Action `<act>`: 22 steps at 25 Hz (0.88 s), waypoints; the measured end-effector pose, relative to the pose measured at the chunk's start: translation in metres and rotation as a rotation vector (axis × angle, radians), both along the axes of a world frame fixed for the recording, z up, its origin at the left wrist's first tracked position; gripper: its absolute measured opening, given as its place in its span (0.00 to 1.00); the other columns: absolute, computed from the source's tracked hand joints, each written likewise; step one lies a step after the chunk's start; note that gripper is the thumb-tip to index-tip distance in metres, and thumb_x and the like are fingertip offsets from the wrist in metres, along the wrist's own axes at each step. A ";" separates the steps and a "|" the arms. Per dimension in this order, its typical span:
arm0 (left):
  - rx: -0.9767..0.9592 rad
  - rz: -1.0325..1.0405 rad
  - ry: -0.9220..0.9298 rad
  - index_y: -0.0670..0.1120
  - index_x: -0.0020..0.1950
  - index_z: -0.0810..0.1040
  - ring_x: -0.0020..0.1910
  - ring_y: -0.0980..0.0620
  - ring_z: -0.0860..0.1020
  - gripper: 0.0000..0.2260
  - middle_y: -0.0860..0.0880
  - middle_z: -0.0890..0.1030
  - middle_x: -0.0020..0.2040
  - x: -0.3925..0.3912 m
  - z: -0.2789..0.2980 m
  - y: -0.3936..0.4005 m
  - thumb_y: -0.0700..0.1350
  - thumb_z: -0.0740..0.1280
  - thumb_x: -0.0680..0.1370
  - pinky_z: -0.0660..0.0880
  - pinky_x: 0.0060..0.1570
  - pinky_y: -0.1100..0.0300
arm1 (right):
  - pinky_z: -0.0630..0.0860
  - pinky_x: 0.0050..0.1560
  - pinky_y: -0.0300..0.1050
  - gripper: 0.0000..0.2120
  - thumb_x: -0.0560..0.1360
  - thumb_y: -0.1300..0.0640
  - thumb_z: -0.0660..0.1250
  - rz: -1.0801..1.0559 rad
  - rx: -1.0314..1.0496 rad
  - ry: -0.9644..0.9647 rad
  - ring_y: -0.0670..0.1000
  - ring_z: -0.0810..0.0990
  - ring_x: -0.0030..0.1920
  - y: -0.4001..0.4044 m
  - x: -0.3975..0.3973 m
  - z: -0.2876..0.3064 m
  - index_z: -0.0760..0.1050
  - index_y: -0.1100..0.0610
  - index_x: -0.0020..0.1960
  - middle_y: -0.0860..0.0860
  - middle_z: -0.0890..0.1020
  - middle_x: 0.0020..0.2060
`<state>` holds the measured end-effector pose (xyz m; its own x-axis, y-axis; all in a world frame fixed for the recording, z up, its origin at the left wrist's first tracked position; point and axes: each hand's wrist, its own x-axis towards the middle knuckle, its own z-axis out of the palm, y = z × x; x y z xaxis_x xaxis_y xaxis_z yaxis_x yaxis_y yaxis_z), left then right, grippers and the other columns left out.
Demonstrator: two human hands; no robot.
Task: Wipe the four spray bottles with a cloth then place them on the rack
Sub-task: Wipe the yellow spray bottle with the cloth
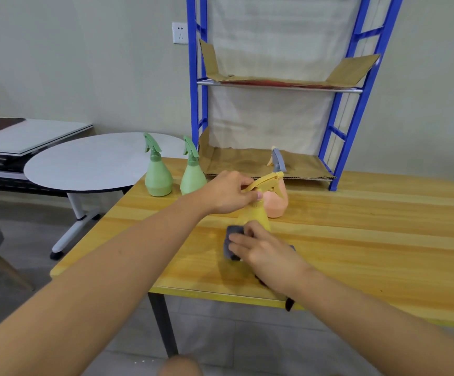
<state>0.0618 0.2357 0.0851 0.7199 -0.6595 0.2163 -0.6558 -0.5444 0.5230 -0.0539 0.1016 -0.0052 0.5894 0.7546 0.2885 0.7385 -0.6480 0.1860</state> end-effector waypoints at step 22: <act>0.018 -0.101 0.050 0.48 0.44 0.81 0.40 0.50 0.74 0.12 0.51 0.79 0.38 0.005 0.003 0.005 0.54 0.67 0.81 0.72 0.44 0.52 | 0.73 0.57 0.37 0.15 0.75 0.64 0.66 -0.179 0.266 -0.141 0.52 0.71 0.56 -0.041 -0.020 0.022 0.79 0.60 0.61 0.52 0.78 0.60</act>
<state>0.0673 0.2404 0.0885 0.6594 -0.7324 0.1697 -0.6812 -0.4866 0.5469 -0.0739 0.0606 0.0173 0.6461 0.5302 0.5490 0.5881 -0.8044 0.0848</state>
